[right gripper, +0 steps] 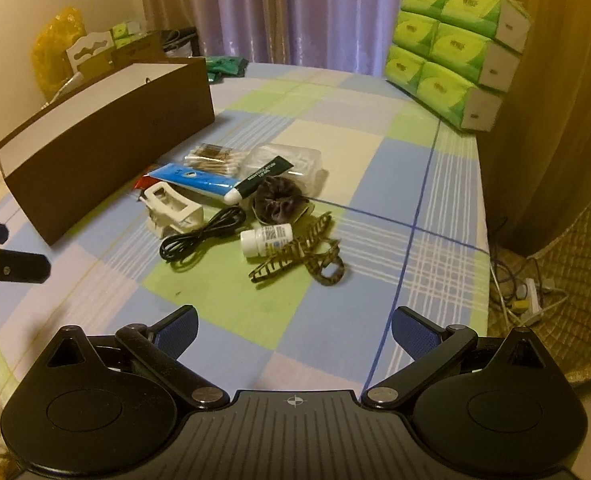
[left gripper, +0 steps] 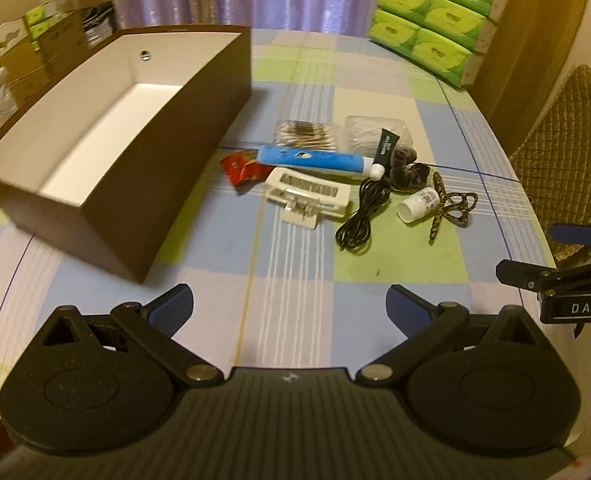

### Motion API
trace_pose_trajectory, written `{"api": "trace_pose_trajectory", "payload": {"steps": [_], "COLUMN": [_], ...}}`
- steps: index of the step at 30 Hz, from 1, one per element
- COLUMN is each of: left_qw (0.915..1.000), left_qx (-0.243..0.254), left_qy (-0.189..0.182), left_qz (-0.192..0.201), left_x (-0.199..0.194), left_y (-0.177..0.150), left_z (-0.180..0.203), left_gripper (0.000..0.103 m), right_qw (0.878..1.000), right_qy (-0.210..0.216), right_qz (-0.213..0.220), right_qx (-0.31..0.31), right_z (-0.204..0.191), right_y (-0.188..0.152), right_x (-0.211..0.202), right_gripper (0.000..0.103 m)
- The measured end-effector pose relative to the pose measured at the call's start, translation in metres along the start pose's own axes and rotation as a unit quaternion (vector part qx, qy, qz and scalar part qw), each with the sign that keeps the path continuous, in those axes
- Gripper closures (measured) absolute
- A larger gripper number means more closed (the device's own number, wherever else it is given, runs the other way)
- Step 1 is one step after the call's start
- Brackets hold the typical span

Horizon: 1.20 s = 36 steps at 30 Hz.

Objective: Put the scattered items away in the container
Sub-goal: 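Grasp the black cable with the left tool while the right tool grasps the leopard claw clip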

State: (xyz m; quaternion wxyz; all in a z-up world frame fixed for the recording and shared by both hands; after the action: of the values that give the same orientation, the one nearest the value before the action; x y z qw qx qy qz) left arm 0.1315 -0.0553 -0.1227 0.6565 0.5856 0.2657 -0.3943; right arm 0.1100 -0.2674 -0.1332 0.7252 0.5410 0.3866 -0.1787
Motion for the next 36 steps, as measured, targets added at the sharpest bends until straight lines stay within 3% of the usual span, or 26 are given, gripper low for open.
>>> {"api": "trace_pose_trajectory", "payload": {"steps": [7,15,21,28,31,36], "left_qw": [0.9995,0.9978,0.9958,0.9935,0.9928,0.9892], "left_qx": [0.022,0.047,0.064,0.073,0.076,0.091], "left_qy": [-0.018,-0.037,-0.051,-0.062,-0.065,-0.087], "left_qz": [-0.010,-0.029,-0.042,-0.061,-0.067,-0.075], "left_x": [0.022,0.051,0.074,0.094,0.098,0.101], "left_y": [0.012,0.023,0.031,0.035,0.036,0.033], "left_z": [0.007,0.013,0.018,0.016,0.015,0.023], "left_gripper": [0.005,0.011,0.012,0.019,0.019,0.025], "right_qw": [1.000,1.000,0.997,0.987,0.985,0.990], "right_qy": [-0.002,0.016,0.024,0.062,0.073,0.068], "right_qz": [-0.002,-0.003,0.001,0.005,0.007,-0.002], "right_qx": [-0.010,-0.017,-0.077,-0.149,-0.159,-0.126], "right_z": [0.008,0.023,0.030,0.027,0.026,0.033], "right_y": [0.004,0.004,0.010,0.018,0.019,0.017], "right_x": [0.017,0.047,0.071,0.096,0.101,0.098], "right_gripper": [0.003,0.034,0.045,0.056,0.074,0.074]}}
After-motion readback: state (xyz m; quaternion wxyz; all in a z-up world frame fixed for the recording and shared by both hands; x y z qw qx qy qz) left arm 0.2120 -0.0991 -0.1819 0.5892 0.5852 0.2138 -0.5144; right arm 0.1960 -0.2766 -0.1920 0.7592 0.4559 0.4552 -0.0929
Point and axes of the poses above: each gripper's, at about its wrist camera, not at the fingertips, and x roughly the way its jaws point, z to its right, y to its top, the point moved 9 cm from there along x, roughly the way its jaws point, and after that the axes turned 14 degrees about -x, right-handed, at the moved point
